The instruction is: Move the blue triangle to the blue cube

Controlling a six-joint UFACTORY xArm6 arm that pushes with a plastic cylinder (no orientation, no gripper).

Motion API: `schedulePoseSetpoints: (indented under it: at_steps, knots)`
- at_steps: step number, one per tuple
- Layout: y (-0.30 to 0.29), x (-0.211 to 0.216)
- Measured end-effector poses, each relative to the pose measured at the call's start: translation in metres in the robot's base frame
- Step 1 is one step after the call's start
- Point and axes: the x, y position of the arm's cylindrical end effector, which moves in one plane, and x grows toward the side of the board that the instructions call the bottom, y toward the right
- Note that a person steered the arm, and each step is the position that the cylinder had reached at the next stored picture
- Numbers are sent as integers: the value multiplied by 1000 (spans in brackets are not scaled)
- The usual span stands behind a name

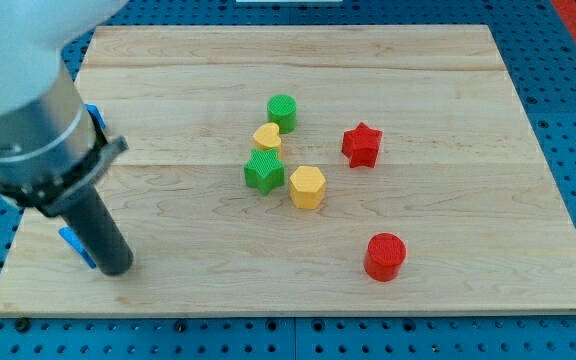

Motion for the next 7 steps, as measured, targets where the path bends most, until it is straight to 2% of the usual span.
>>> schedulePoseSetpoints:
  at_steps: [1, 3, 5, 6, 7]
  knots:
    - [-38, 3]
    - [-48, -115]
    - [-21, -49]
    - [-70, -68]
    - [-72, -105]
